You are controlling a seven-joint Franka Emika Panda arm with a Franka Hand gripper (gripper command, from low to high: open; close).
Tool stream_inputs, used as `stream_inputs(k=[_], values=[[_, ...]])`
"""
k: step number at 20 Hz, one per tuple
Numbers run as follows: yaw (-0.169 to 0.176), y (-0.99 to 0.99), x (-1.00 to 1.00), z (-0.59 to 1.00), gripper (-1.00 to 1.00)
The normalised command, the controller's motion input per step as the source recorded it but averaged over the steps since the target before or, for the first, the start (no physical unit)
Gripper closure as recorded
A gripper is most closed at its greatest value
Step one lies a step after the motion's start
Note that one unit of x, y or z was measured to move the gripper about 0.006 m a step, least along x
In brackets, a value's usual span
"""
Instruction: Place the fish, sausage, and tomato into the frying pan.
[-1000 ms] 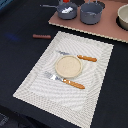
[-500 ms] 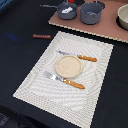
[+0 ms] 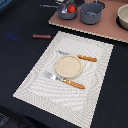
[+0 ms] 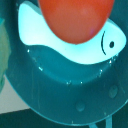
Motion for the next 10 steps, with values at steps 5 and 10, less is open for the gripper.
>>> stream_inputs(k=[5, 10], values=[[0.064, -0.60, -0.28, 0.83, -1.00], [0.049, -0.83, -0.14, 0.29, -1.00]])
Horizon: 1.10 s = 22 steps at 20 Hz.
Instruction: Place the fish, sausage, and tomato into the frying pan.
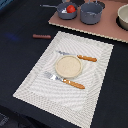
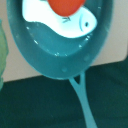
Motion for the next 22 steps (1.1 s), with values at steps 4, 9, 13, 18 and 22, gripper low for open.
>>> stream_inputs(k=[4, 9, 13, 18, 22], values=[[0.064, -0.86, -0.08, 0.02, -1.00], [0.064, -0.87, -0.08, 0.00, -1.00], [0.049, -0.91, -0.09, 0.00, -1.00], [0.044, -0.88, -0.12, -0.14, -1.00], [0.042, -0.55, -0.50, -0.59, -1.00]])
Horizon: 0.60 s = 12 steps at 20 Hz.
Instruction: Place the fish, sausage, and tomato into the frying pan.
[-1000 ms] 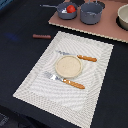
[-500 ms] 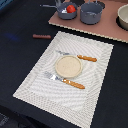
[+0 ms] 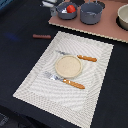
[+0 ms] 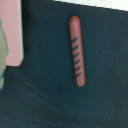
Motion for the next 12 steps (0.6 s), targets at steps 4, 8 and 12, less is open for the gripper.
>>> stream_inputs(k=[4, 8, 12], values=[[0.060, -0.17, -0.65, -0.58, -1.00], [0.047, -0.07, -0.59, -0.59, -1.00], [0.043, -0.09, -0.61, -0.61, -1.00]])
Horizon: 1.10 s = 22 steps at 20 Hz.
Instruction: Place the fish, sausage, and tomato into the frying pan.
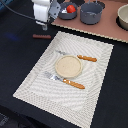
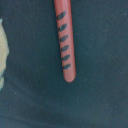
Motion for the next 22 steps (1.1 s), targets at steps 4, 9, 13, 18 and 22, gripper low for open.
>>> stream_inputs(k=[4, 9, 13, 18, 22], values=[[0.037, -0.07, -0.50, -0.59, -1.00], [0.026, 0.00, -0.39, -0.47, -1.00], [0.019, 0.00, -0.22, -0.35, -1.00], [0.019, 0.00, -0.24, -0.35, -1.00], [0.019, 0.00, -0.26, -0.36, -1.00]])
